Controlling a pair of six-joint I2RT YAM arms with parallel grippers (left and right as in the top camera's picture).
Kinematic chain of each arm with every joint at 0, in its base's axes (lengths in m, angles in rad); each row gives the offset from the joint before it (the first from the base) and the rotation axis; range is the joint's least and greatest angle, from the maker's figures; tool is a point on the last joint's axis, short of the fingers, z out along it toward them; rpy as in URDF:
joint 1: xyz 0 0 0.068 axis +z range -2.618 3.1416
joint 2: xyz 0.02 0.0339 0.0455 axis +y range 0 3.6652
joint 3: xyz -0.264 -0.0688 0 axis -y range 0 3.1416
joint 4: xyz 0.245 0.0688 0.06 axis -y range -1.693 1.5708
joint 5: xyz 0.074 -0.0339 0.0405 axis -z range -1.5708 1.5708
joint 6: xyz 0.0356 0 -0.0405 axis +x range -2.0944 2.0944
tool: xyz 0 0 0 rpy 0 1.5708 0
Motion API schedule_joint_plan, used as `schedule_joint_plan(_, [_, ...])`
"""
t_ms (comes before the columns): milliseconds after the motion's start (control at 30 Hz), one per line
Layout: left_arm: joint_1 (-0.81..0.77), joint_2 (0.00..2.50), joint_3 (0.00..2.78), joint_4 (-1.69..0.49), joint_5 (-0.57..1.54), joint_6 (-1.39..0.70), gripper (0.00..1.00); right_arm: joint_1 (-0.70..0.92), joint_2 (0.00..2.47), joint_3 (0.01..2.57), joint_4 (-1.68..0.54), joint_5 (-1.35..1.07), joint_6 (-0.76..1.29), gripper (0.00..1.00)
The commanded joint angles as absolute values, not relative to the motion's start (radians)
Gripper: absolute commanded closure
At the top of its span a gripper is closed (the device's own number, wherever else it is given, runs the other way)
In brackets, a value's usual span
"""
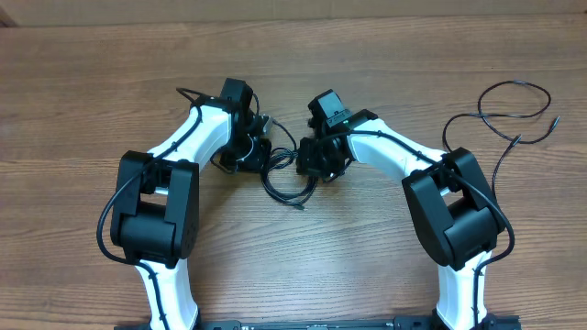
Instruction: Untangle cables
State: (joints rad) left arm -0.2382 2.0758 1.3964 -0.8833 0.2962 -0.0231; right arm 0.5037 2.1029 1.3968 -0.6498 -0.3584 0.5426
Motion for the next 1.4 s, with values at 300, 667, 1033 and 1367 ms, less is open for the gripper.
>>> schedule_joint_plan(300, [-0.308,2.002,1.378,-1.036,0.247,-0.036,0.96,0.435,2.083,1.496,-0.603,-0.383,0.332,0.85])
schedule_joint_plan(667, [-0.303,2.023,1.416,-0.67,0.199,-0.094,0.84,0.466,2.088,1.57,-0.843,-0.499,0.398,0.6])
schedule_joint_plan(1033, [-0.314,2.043,1.416,-0.542,0.162,-0.153,0.88,0.504,2.088,1.541,-0.973,-0.411,0.486,0.67])
schedule_joint_plan(1367, [-0.339,2.05,1.416,-0.437,0.307,-0.158,0.87,0.494,2.088,1.42,-0.951,-0.298,0.498,0.81])
